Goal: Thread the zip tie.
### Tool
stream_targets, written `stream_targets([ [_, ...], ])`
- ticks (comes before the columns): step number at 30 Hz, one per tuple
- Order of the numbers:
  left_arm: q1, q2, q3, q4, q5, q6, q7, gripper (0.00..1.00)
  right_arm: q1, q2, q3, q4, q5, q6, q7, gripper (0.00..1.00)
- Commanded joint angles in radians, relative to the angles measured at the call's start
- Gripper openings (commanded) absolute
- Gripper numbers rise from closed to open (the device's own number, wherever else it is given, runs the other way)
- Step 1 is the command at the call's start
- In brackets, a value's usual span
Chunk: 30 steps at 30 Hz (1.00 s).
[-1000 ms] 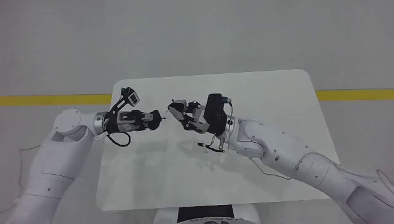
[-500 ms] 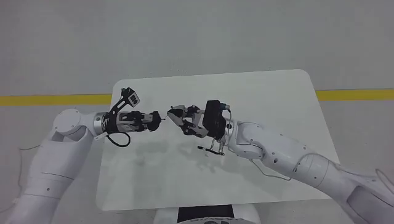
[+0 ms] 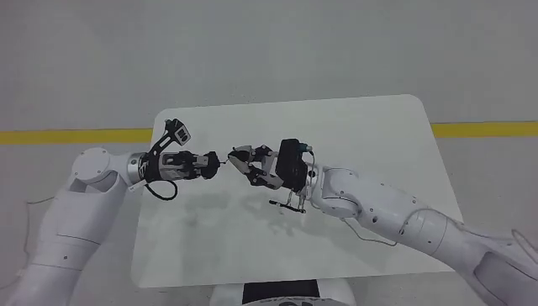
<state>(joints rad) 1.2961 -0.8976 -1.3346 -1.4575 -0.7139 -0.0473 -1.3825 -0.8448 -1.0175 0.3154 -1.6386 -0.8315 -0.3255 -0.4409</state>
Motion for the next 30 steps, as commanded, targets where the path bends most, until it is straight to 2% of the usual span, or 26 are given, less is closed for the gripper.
stream_targets([
  [1,0.000,0.000,0.000,0.000,0.000,0.000,0.000,0.00,-0.014,-0.004,0.016,-0.001,-0.012,-0.004,0.008,0.00],
  [12,0.000,0.000,0.000,0.000,0.000,0.000,0.000,0.00,-0.063,-0.029,0.069,0.004,-0.066,-0.014,0.027,0.00],
  [30,0.000,0.000,0.000,0.000,0.000,0.000,0.000,0.00,-0.083,-0.061,0.099,0.029,-0.102,-0.014,0.035,0.00],
])
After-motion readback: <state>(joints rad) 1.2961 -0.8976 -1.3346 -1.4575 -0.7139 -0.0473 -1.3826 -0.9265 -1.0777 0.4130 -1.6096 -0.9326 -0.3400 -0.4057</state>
